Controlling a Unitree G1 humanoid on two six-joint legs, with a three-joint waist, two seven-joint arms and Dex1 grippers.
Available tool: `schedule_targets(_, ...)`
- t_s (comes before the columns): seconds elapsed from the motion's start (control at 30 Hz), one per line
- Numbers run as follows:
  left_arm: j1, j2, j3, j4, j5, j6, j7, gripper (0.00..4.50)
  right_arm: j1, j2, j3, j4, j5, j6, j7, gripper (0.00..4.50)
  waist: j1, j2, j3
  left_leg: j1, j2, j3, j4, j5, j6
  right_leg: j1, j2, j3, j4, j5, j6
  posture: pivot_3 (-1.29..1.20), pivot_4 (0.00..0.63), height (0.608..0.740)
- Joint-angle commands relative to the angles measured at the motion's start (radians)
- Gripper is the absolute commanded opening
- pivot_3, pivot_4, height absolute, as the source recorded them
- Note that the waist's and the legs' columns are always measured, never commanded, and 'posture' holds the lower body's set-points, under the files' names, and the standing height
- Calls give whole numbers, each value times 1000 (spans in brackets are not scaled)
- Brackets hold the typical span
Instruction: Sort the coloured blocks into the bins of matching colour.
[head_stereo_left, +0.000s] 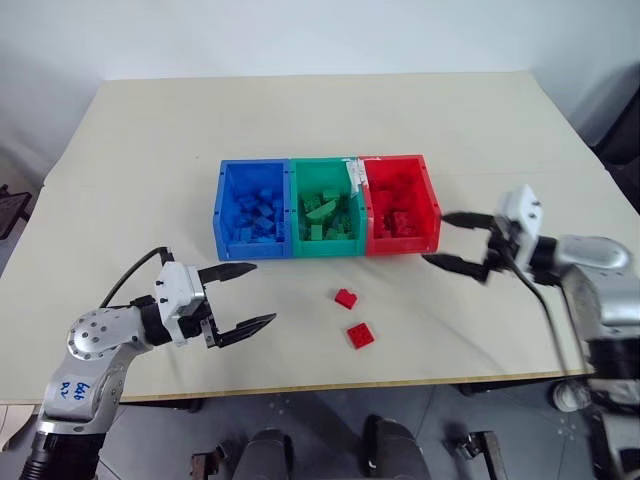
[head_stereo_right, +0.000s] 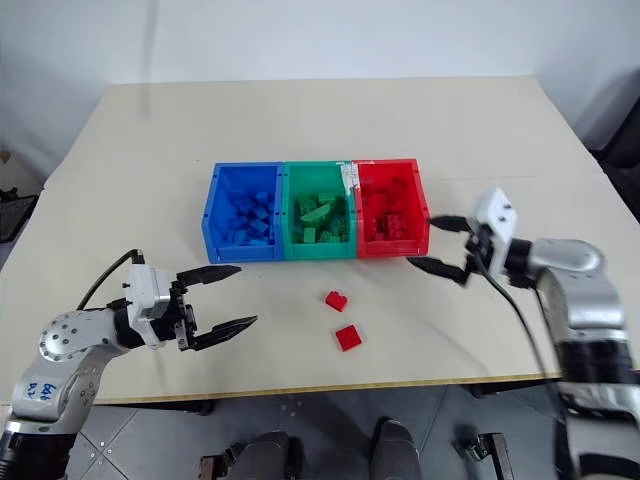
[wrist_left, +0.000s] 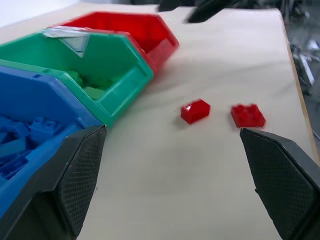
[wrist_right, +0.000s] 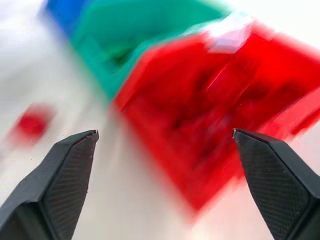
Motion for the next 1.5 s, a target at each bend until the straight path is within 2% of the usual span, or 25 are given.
schedule_targets(0.03,16,62,-54,-14,28,-46,-122,4500,99,-73,-51,-85,8,-52,62,4480,-3,0,0,1,0,0,0,0,0,0,0,0,0,0,0,0,150,740)
schedule_targets(0.17,6,38,-54,-11,2,-37,-107,4500,210,-113,-54,-122,-15,-120,99,4480,1,0,0,1,0,2,0,0,0,0,0,1,0,0,0,0,150,740)
schedule_targets(0.27,-3,21,-46,2,11,-47,-92,4500,236,-98,5,-219,-3,-89,107,4480,2,0,0,1,0,2,1,0,0,0,0,1,0,0,0,0,150,740)
schedule_targets(0.37,31,34,-30,-10,-8,-28,-105,4500,188,-50,131,-342,-19,1,71,4480,-5,0,0,2,1,1,1,0,0,0,0,1,1,0,0,0,150,740)
schedule_targets(0.5,64,37,-12,-31,-8,-17,-88,4500,111,11,286,-397,-81,82,31,4480,1,0,0,1,1,1,1,0,0,0,1,1,1,0,-1,0,150,740)
schedule_targets(0.6,99,36,10,-45,-3,-22,-71,4500,50,76,395,-364,-150,32,29,4480,7,0,0,0,1,0,2,0,0,0,1,1,0,0,-1,0,150,740)
schedule_targets(0.77,159,28,46,-83,-3,-19,-28,4500,-13,132,474,-246,-248,-59,22,4480,6,0,0,0,1,0,2,0,0,0,1,1,0,0,-1,0,150,740)
schedule_targets(0.87,198,24,54,-117,-1,-18,-7,4500,-45,142,496,-187,-274,-59,33,3872,1,0,0,1,1,0,1,0,0,0,1,1,0,0,-1,0,150,740)
schedule_targets(1.1,194,32,64,-114,5,-24,10,4500,-91,141,512,-159,-265,-48,92,1496,2,-1,0,1,1,0,1,0,0,0,1,1,1,0,-1,0,150,740)
schedule_targets(1.23,185,28,59,-108,10,-30,15,4500,-89,159,478,-178,-212,-4,82,1399,0,-1,0,1,1,0,1,0,0,0,1,1,1,0,-1,0,150,740)
schedule_targets(1.33,177,18,57,-110,2,-27,29,4500,-78,183,405,-213,-125,59,44,1399,1,-1,0,1,1,0,1,0,0,0,1,0,1,0,-1,0,150,740)
schedule_targets(1.4,156,4,59,-107,-10,-15,48,4500,-82,189,309,-236,-43,98,17,1399,3,-1,0,1,1,0,1,0,0,0,1,1,1,0,-1,0,150,740)
schedule_targets(1.5,115,-23,69,-98,-35,12,82,4500,-137,215,172,-211,33,175,-97,1399,3,-1,0,1,1,0,2,0,0,0,1,1,1,0,-1,0,150,740)
